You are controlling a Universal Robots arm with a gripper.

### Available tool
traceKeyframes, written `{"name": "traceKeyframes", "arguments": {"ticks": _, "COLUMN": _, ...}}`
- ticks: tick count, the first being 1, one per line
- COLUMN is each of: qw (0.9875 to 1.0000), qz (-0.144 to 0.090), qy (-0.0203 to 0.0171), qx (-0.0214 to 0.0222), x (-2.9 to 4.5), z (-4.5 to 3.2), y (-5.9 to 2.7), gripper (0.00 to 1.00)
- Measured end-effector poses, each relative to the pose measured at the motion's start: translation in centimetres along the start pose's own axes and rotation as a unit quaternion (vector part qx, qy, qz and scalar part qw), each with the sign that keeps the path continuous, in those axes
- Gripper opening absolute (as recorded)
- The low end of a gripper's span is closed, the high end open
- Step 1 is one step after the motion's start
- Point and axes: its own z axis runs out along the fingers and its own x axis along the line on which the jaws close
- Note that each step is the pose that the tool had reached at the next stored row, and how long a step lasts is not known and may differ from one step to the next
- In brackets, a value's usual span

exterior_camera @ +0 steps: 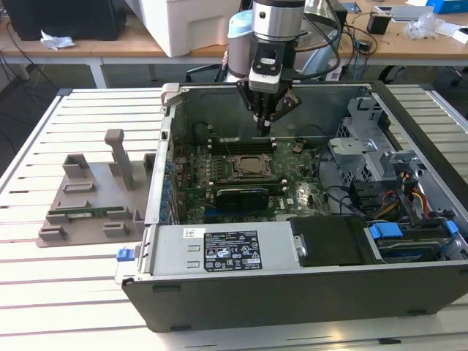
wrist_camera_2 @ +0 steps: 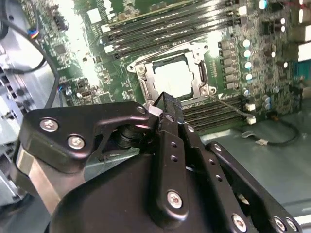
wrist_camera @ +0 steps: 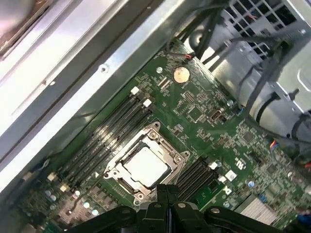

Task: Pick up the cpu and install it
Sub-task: 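Install the first cpu locking lever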

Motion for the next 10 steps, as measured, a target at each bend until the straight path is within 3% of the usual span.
{"name": "traceKeyframes", "arguments": {"ticks": 4, "qw": 0.9988, "qz": -0.048, "qy": -0.0047, "qx": -0.0025, "x": 0.0, "z": 0.0, "y": 0.0, "gripper": 0.11}}
{"name": "traceKeyframes", "arguments": {"ticks": 7, "qw": 0.9952, "qz": -0.097, "qy": -0.0096, "qx": -0.005, "x": 0.0, "z": 0.0, "y": 0.0, "gripper": 0.11}}
{"name": "traceKeyframes", "arguments": {"ticks": 10, "qw": 0.9922, "qz": -0.124, "qy": -0.0123, "qx": -0.0064, "x": 0.0, "z": 0.0, "y": 0.0, "gripper": 0.11}}
